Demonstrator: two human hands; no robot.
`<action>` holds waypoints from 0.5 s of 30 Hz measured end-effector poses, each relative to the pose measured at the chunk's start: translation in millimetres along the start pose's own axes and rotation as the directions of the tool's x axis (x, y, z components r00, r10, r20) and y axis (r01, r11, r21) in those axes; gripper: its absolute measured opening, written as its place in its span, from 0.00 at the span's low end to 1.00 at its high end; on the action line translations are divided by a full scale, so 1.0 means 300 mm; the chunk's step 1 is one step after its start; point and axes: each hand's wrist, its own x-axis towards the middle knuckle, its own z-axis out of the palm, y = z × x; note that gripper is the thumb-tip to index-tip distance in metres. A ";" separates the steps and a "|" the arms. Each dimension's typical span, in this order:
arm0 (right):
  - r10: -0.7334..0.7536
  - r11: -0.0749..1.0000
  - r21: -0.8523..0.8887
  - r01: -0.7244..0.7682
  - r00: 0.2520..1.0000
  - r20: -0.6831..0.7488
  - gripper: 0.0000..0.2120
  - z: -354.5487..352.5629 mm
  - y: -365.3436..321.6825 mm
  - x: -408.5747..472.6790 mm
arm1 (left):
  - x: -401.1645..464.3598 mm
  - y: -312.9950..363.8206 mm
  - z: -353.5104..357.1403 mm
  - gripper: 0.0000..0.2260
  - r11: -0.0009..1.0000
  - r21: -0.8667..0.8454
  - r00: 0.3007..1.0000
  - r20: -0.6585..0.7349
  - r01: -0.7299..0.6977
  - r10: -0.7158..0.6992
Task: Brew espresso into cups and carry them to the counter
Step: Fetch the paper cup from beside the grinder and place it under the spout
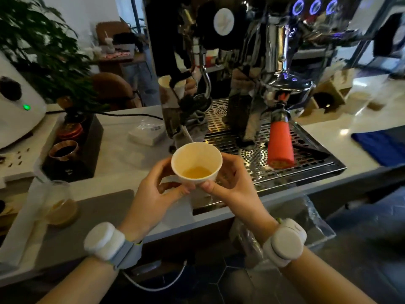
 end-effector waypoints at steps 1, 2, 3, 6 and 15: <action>0.000 1.000 0.009 0.000 1.000 -0.009 0.27 -0.024 0.003 -0.001 | 0.012 -0.004 0.026 0.27 1.000 -0.004 1.000 0.004 0.002 -0.002; 0.005 1.000 0.015 -0.005 1.000 -0.021 0.27 -0.051 0.005 0.000 | 0.025 -0.006 0.055 0.27 1.000 -0.013 1.000 0.009 0.007 -0.007; 0.013 0.999 0.034 -0.012 1.000 -0.025 0.27 -0.078 0.005 0.004 | 0.041 -0.010 0.083 0.27 1.000 -0.010 1.000 0.013 0.012 -0.012; 0.053 0.997 0.061 -0.053 0.999 -0.001 0.24 -0.200 0.007 0.025 | 0.089 -0.011 0.185 0.29 1.000 0.010 0.999 0.033 0.024 -0.025; 0.070 0.994 -0.090 -0.068 0.997 0.018 0.26 -0.461 0.019 0.099 | 0.186 0.005 0.416 0.26 0.995 0.099 0.999 0.046 0.005 -0.009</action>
